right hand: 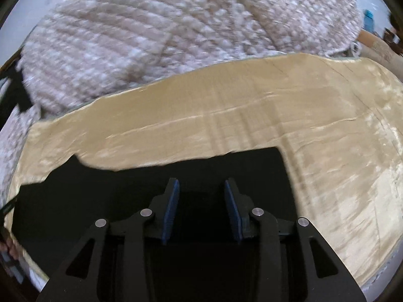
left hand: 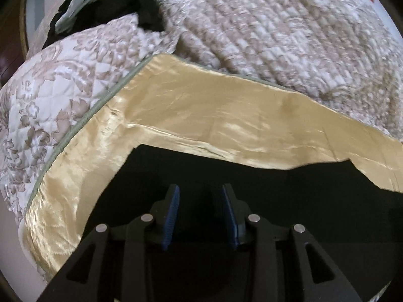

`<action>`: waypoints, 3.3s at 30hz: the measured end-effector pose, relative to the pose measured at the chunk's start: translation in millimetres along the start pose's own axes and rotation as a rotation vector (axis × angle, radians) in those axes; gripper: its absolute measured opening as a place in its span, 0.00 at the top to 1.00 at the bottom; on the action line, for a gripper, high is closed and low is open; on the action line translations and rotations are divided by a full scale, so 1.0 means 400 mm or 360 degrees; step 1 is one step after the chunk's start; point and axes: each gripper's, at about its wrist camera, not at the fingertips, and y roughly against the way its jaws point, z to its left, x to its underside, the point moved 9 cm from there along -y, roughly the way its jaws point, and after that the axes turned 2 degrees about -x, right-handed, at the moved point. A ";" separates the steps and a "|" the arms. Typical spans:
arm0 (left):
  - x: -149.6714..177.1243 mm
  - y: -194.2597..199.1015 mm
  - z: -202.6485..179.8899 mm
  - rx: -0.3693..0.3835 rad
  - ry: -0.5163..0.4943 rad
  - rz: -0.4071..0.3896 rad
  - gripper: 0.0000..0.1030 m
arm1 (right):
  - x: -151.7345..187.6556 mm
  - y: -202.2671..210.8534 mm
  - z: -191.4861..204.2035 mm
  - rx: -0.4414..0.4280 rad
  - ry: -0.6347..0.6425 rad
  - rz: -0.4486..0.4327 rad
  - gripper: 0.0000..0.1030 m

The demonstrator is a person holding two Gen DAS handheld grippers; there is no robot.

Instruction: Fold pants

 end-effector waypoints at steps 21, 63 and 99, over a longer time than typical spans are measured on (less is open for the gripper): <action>0.161 0.108 -0.100 0.0115 -0.0136 -0.0009 0.56 | 0.213 0.047 0.280 -0.0209 0.0500 -0.0069 0.63; 0.205 0.120 0.229 0.0128 0.0680 -0.0062 0.39 | 0.213 0.056 0.256 -0.0219 0.0395 -0.0064 0.55; -0.003 0.200 -0.101 0.0525 0.0219 -0.0135 0.94 | 0.187 0.072 0.206 -0.0263 0.0207 -0.0078 0.55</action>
